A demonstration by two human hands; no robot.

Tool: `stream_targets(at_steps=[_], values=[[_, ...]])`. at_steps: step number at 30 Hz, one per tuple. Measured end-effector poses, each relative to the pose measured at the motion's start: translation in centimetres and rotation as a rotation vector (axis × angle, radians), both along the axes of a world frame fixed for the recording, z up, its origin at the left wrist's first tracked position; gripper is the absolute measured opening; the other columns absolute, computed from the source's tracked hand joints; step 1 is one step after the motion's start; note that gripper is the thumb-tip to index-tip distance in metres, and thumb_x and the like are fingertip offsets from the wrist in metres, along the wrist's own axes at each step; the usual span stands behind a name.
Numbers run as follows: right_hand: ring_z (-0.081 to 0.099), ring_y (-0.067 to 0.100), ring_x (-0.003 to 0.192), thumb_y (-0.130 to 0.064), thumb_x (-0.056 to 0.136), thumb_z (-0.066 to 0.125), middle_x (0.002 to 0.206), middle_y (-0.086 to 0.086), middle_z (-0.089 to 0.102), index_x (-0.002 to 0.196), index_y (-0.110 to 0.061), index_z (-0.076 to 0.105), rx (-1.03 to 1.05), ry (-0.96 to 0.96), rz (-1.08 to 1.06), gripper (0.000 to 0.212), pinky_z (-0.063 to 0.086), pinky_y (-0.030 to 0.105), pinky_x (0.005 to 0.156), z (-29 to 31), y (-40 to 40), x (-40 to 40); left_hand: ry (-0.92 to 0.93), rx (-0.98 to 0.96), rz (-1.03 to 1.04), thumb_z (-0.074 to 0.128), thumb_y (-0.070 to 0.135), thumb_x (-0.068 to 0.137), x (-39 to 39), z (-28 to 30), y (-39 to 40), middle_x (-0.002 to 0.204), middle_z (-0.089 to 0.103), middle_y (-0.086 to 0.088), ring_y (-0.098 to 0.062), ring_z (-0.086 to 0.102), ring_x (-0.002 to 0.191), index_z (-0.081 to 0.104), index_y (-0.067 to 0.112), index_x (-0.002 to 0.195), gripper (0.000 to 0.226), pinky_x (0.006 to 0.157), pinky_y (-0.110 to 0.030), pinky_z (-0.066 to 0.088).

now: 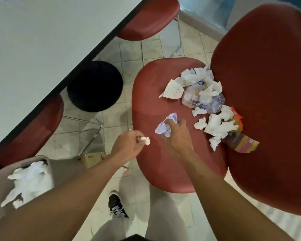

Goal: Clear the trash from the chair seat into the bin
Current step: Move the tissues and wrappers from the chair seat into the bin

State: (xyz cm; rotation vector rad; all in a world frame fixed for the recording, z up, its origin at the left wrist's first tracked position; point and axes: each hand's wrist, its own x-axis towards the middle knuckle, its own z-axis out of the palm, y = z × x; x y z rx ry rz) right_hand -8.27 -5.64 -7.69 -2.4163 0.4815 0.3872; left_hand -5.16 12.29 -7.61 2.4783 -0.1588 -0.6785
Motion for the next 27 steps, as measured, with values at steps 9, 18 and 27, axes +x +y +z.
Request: stream_targets(at_steps=[9, 18, 27], values=[[0.051, 0.034, 0.103, -0.026, 0.082, 0.063, 0.124, 0.013, 0.041, 0.129, -0.023, 0.049, 0.008, -0.107, 0.265, 0.049, 0.053, 0.043, 0.079, 4.1, 14.6, -3.0, 0.045, -0.017, 0.374, 0.066, 0.036, 0.080, -9.5, 4.4, 17.9, 0.082, 0.070, 0.014, -0.012, 0.064, 0.085, 0.073, 0.033, 0.095, 0.017, 0.082, -0.033, 0.053], [0.051, 0.032, 0.109, -0.032, 0.087, 0.056, 0.131, 0.013, 0.038, 0.133, -0.027, 0.043, -0.003, -0.022, 0.496, 0.048, 0.051, 0.043, 0.087, 4.7, 29.7, -4.6, -0.030, 0.058, 0.622, 0.068, 0.033, 0.081, -14.4, 5.3, 33.6, 0.086, 0.071, 0.007, -0.014, 0.065, 0.080, 0.072, 0.028, 0.092, 0.012, 0.079, -0.032, 0.051], [0.045, 0.037, 0.118, -0.036, 0.091, 0.056, 0.136, 0.017, 0.036, 0.138, -0.025, 0.039, 0.073, 0.035, 0.668, 0.051, 0.043, 0.043, 0.098, 3.8, 41.9, -8.4, 0.013, 0.061, 0.755, 0.072, 0.025, 0.079, -17.6, 2.7, 41.3, 0.083, 0.072, -0.001, -0.026, 0.066, 0.090, 0.073, 0.023, 0.096, 0.018, 0.082, -0.034, 0.051]])
